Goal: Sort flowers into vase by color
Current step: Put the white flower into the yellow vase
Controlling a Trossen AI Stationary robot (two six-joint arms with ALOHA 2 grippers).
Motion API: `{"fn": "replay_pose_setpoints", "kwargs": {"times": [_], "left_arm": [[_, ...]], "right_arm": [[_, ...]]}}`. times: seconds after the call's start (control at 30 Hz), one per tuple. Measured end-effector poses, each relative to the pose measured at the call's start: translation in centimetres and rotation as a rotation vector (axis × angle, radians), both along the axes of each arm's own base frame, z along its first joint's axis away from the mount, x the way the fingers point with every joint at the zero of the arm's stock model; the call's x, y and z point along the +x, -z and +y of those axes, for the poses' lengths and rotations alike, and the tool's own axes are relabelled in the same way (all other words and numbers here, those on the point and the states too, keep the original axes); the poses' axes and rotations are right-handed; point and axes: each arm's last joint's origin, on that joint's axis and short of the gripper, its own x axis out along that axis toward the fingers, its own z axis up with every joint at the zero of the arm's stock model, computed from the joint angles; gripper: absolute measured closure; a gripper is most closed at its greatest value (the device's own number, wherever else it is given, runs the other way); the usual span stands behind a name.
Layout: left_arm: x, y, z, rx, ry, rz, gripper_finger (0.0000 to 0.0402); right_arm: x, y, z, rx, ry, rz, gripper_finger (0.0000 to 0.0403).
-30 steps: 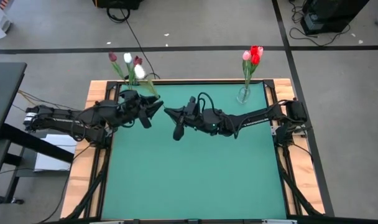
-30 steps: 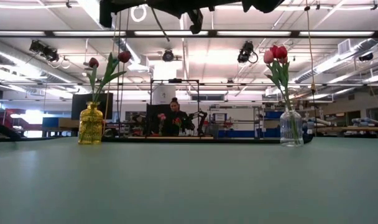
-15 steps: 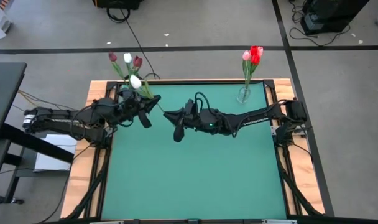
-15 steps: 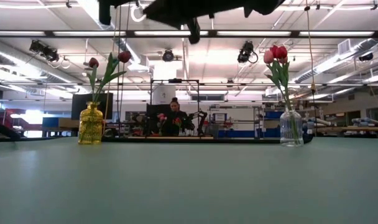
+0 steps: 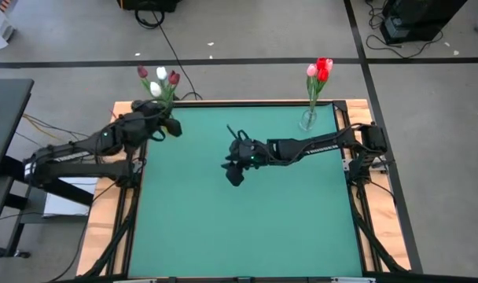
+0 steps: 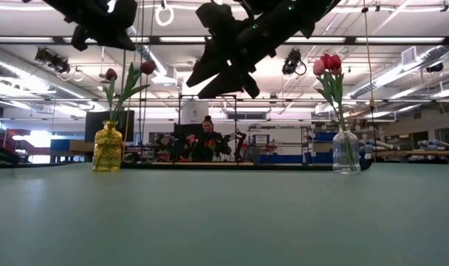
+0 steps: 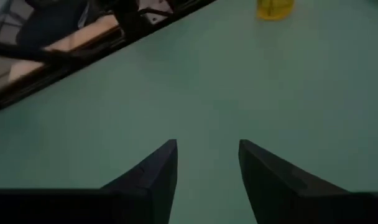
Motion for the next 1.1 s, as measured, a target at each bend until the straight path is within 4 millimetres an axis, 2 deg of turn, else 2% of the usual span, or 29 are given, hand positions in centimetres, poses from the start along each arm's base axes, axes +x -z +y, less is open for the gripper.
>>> {"fn": "replay_pose_setpoints", "kwargs": {"times": [0.17,0.3,0.4,0.6,0.77,1.1], "left_arm": [[-1.5,-0.5,0.8,0.023,-0.083,-0.019,0.0394],[-2.9,-1.1,1.2,0.048,-0.159,-0.053,0.0394],[-3.7,-1.3,1.5,0.065,-0.202,-0.058,0.0394],[-4.2,-1.3,2.4,0.087,-0.279,-0.017,0.0394],[-4.5,-2.0,3.1,0.144,-0.298,-0.020,0.0394],[-4.1,-1.2,4.4,0.075,-0.279,-0.020,0.0392]], "right_arm": [[0.1,-0.1,-0.2,-0.026,-0.014,-0.009,0.0224],[0.1,-0.2,-2.1,-0.047,0.019,-0.022,0.0225],[-0.1,-0.2,-4.0,0.006,0.036,-0.027,0.0225],[-0.6,-0.3,-7.2,0.061,0.074,-0.045,0.0225],[-0.9,-0.5,-9.1,0.084,0.092,-0.073,0.0225],[-1.1,-0.6,-10.1,0.089,0.105,-0.087,0.0225]]}}
